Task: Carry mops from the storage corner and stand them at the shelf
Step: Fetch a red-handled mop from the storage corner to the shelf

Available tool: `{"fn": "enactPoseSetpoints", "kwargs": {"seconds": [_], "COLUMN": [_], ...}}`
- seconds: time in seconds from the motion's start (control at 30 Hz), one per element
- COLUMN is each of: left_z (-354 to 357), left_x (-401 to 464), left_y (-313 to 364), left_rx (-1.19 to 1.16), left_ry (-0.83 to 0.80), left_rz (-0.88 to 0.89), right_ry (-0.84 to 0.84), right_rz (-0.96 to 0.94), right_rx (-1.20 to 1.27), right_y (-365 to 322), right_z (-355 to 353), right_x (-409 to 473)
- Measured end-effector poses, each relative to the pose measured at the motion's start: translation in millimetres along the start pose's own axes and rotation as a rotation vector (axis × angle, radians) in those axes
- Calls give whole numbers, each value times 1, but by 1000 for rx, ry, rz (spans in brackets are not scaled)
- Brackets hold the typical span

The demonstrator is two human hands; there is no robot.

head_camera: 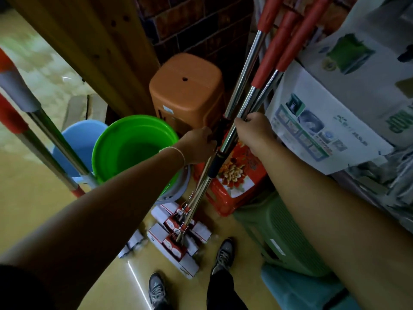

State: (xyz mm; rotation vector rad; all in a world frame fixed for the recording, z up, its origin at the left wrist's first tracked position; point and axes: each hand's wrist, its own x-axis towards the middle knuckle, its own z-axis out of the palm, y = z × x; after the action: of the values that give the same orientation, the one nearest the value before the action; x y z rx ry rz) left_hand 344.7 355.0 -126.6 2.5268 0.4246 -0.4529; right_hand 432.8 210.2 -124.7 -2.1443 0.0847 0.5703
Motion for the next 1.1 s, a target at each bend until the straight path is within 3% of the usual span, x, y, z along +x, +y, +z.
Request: {"fn": "enactPoseSetpoints", "kwargs": {"seconds": [0.33, 0.7, 1.1], "left_z": [8, 18, 10], "left_x": [-2, -22, -103], "left_y": [-8, -19, -42], "left_rx": [-69, -35, -122], "left_ry": [-22, -72, -102], "left_rz": [3, -53, 143], "right_ry": [249, 213, 272], "right_rz": [-4, -140, -243], "right_rx": [-106, -141, -203], "right_y": [-7, -7, -32], "right_z": [8, 12, 49], "right_x": [20, -23, -158]}}
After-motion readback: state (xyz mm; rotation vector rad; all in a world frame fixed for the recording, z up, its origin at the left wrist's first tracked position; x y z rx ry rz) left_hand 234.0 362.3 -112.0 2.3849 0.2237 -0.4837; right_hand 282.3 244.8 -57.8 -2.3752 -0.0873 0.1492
